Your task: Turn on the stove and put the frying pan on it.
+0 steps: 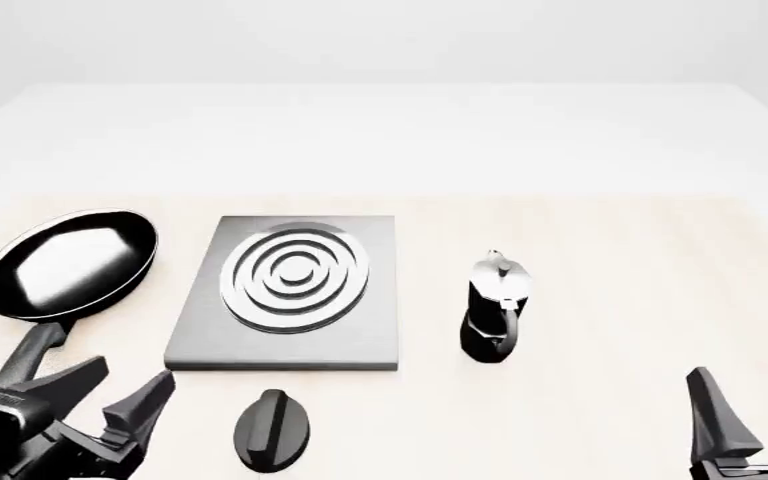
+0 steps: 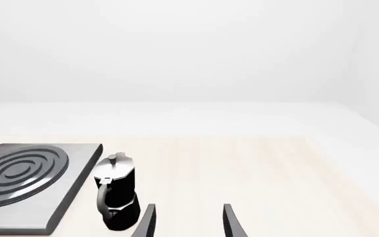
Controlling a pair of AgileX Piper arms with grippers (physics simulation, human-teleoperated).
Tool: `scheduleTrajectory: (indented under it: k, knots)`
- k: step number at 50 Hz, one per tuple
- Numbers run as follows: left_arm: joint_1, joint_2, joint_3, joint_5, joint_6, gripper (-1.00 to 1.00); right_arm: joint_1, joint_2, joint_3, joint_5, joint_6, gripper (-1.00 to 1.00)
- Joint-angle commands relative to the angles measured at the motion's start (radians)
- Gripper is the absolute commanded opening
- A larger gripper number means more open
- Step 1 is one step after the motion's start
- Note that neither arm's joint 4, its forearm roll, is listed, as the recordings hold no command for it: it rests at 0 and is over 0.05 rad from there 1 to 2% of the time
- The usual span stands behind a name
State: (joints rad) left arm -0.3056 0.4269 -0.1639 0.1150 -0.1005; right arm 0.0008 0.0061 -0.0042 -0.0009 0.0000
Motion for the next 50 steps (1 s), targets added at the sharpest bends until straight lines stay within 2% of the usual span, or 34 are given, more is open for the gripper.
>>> scheduleTrajectory:
  k: [1, 2, 8, 32, 43, 50]
  knots:
    - [-0.088, 0.126, -0.003, -0.02, -0.043, 1.0, 0.0, 0.002, 0.0, -0.001, 0.0, 1.0]
    - [-0.099, 0.147, -0.001, -0.032, -0.065, 1.0, 0.0, 0.002, 0.0, -0.001, 0.0, 1.0]
    - [-0.137, 0.197, 0.004, -0.063, -0.094, 1.0, 0.0, 0.002, 0.0, -0.001, 0.0, 1.0]
    - [-0.201, 0.33, 0.015, -0.163, -0.143, 1.0, 0.0, 0.001, 0.0, -0.002, 0.0, 1.0]
    - [-0.277, 0.429, 0.037, -0.233, -0.177, 1.0, 0.0, 0.001, 0.0, -0.002, 0.0, 1.0]
    - [-0.29, 0.452, 0.04, -0.246, -0.192, 1.0, 0.0, 0.001, 0.0, -0.002, 0.0, 1.0]
